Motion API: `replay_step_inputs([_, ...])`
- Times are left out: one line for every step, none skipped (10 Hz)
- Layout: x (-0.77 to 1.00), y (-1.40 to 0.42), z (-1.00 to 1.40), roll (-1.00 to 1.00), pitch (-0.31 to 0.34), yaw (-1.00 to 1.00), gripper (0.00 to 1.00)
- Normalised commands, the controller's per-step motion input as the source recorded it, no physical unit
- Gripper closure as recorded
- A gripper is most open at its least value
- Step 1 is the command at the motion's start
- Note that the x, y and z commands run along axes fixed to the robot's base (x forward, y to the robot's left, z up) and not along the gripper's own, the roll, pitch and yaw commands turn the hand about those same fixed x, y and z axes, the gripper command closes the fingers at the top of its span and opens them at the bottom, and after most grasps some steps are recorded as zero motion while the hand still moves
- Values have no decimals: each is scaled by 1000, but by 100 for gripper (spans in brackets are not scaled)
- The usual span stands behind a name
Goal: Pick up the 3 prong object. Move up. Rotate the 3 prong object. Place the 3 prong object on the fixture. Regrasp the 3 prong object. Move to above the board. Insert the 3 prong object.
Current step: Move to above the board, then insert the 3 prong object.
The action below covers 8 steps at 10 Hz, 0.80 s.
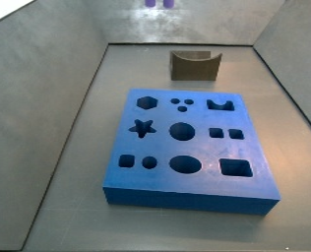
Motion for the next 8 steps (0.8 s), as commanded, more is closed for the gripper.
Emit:
replay_step_inputs([-104,-64,45,-910,115,-109,100])
replay_step_inputs([-88,-35,30,-755,76,-82,100])
replay_step_inputs([-76,5,10,-406,12,-25,100])
replay_step_inputs([-63,13,5,-288,-11,-15,100])
replay_step_inputs([400,34,-286,-16,11,-703,100])
replay_step_inputs([400,17,-229,-51,0,-746,100])
replay_step_inputs([397,14,-220,-56,0,-743,100])
replay_step_inputs([369,14,-231,-40,24,-726,100])
